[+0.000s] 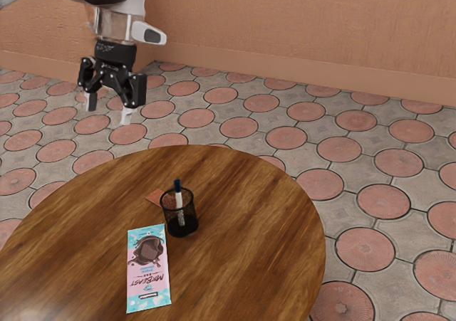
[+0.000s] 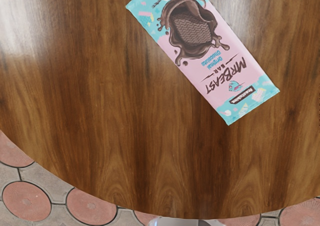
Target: Take the marker out of the pen holder and place it to the left of the pen holder.
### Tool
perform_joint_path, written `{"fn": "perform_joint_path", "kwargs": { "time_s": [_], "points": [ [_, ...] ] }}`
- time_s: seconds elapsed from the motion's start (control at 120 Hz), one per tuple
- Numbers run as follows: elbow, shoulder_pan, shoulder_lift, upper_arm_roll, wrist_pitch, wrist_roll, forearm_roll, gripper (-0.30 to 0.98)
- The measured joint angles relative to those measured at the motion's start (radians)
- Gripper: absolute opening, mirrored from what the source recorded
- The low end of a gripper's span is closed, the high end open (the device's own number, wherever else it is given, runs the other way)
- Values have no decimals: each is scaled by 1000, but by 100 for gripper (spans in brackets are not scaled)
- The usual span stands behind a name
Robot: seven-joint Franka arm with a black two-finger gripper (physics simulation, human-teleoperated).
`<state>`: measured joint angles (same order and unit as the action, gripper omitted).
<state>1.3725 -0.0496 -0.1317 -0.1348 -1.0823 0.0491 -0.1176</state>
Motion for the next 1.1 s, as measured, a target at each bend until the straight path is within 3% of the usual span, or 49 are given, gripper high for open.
{"fn": "perform_joint_path", "kwargs": {
  "time_s": [0.283, 0.475, 1.1],
  "points": [
    [-2, 0, -49, 5, -222, 25, -6, 69],
    [-14, -1, -287, 26, -342, 38, -10, 69],
    [-55, 1, -514, -24, -515, 56, 11, 69]
  ]
}}
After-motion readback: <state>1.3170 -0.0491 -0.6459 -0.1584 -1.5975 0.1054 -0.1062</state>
